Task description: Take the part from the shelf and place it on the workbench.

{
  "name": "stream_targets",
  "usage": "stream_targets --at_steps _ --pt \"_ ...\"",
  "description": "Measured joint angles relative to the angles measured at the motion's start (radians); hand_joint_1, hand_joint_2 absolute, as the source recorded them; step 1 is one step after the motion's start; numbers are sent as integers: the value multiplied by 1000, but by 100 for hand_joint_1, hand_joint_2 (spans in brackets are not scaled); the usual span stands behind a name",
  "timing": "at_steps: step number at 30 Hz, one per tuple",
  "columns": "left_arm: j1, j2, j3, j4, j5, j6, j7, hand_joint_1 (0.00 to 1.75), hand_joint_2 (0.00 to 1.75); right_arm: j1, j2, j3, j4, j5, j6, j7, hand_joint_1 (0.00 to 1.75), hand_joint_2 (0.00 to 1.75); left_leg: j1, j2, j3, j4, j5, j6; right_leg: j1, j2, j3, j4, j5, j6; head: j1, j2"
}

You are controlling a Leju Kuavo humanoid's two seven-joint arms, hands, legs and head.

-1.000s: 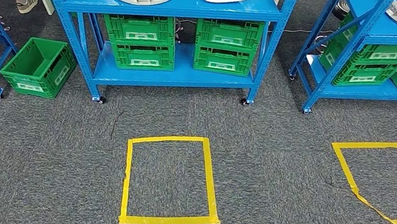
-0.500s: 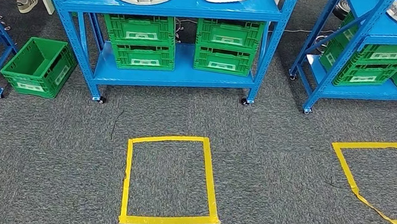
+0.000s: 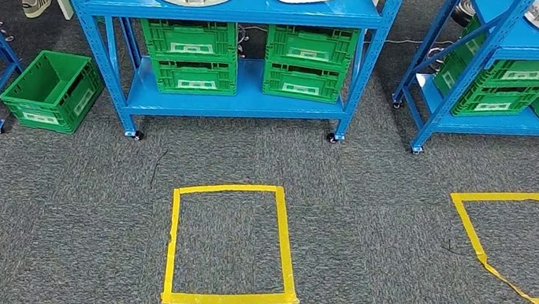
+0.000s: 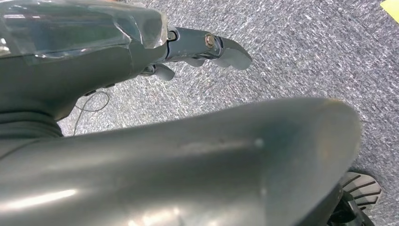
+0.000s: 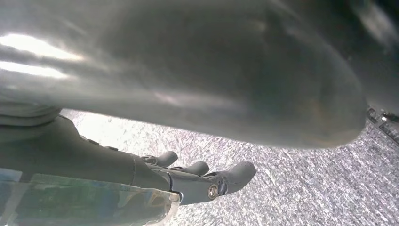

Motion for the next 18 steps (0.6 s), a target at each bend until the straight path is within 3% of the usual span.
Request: stream_targets --at_steps 14,15,18 --pt "-7 1 -23 -4 8 -16 7 0 0 14 1 -6 0 -25 -5 -11 0 0 0 0 0 0 0 0 0 0 0 0 0 0 0 0" --pt "-9 1 -28 -6 4 -15 12 0 0 16 1 -10 1 -34 -7 -13 0 44 0 0 0 0 0 0 0 0 0 0 0 0 0 0" --pt "-22 1 -43 -14 -10 -10 38 0 131 23 3 -29 3 -60 -12 -19 0 175 0 0 0 0 0 0 0 0 0 0 0 0 0 0"
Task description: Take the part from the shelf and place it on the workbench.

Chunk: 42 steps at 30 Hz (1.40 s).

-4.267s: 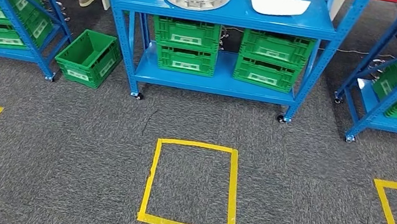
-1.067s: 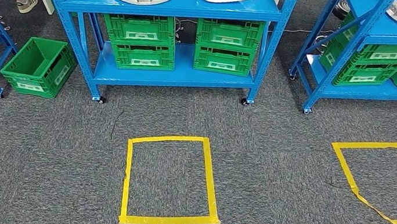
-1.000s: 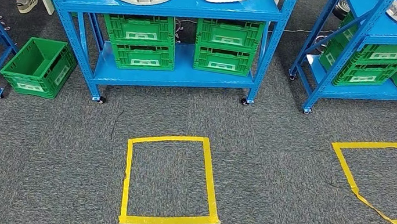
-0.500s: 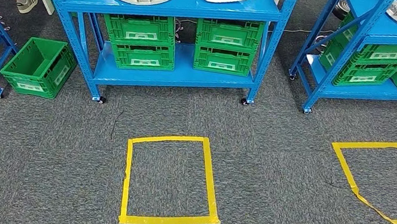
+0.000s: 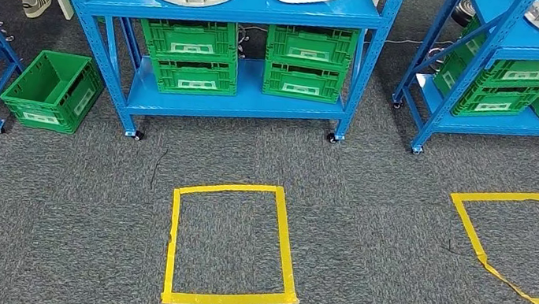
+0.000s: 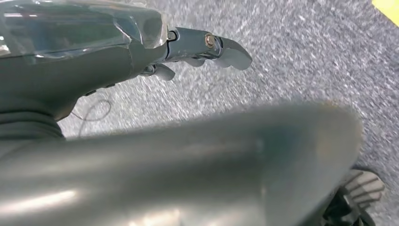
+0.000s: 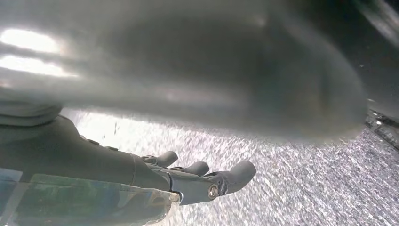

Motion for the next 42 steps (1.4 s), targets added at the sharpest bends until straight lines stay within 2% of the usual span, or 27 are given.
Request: stream_targets --at_steps 1,16,34,42 --pt "-5 0 -5 -4 -4 1 8 0 175 1 1 -6 1 -7 -1 -2 0 175 0 0 0 0 0 0 0 0 0 0 0 0 0 0" --pt "-38 8 -57 -37 -34 -23 43 0 175 6 4 -55 16 -36 1 -10 0 175 0 0 0 0 0 0 0 0 0 0 0 0 0 0" --pt "-36 16 -59 -36 18 9 41 0 175 -23 13 -47 16 11 23 26 0 175 0 0 -1 0 0 0 0 0 0 0 0 0 0 0" --pt "-34 17 -58 -14 70 -40 86 0 175 -36 14 -47 16 -3 80 103 0 175 0 0 -1 0 0 0 0 0 0 0 0 0 0 0"
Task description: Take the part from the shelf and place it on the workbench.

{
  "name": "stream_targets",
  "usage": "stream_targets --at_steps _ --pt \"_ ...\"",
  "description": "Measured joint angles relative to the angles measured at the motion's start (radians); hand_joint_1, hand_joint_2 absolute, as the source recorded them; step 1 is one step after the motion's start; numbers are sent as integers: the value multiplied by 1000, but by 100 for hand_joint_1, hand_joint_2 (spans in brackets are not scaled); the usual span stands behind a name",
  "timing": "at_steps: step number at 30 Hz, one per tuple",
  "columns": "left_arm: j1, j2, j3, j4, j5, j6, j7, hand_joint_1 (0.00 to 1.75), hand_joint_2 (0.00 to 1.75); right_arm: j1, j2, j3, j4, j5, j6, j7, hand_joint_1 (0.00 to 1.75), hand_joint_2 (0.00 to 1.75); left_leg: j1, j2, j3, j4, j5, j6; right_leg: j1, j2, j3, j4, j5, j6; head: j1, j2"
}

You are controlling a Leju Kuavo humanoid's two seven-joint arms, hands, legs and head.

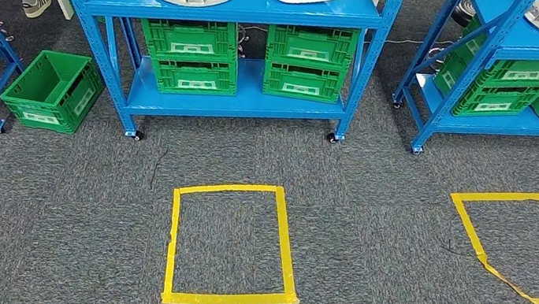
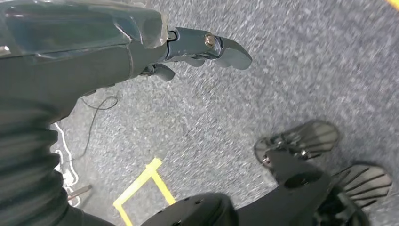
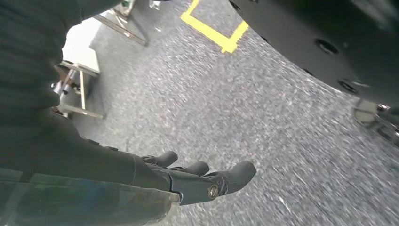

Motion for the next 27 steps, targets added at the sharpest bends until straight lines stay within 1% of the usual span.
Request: stream_targets --at_steps 13,14,15,17,18,19,27 --pt "4 1 0 27 7 -11 0 0 175 -8 0 0 0 1 5 10 0 175 0 0 0 0 0 0 0 0 0 0 0 0 0 0" --pt "4 1 0 28 7 -12 -1 43 175 -8 0 0 0 2 5 10 0 175 0 0 0 0 0 0 0 0 0 0 0 0 0 0" --pt "4 1 0 28 7 -13 -1 86 175 -9 0 0 0 4 5 10 4 175 0 0 0 0 0 0 0 0 0 0 0 0 0 0" --pt "7 1 5 28 6 -16 0 174 175 -7 0 -9 0 6 5 8 92 175 0 0 0 0 0 0 0 0 0 0 0 0 0 0" --pt "11 1 13 28 7 -19 1 175 175 -4 1 -22 -1 7 5 4 135 175 0 0 0 0 0 0 0 0 0 0 0 0 0 0" --pt "17 0 23 27 8 -22 1 175 175 0 2 -39 -2 7 5 -3 175 175 0 0 0 0 0 0 0 0 0 0 0 0 0 0" --pt "75 -6 136 8 57 -46 -20 175 175 51 9 -209 -30 8 11 -81 175 175 0 0 -1 0 0 0 0 0 -1 0 0 0 0 0"
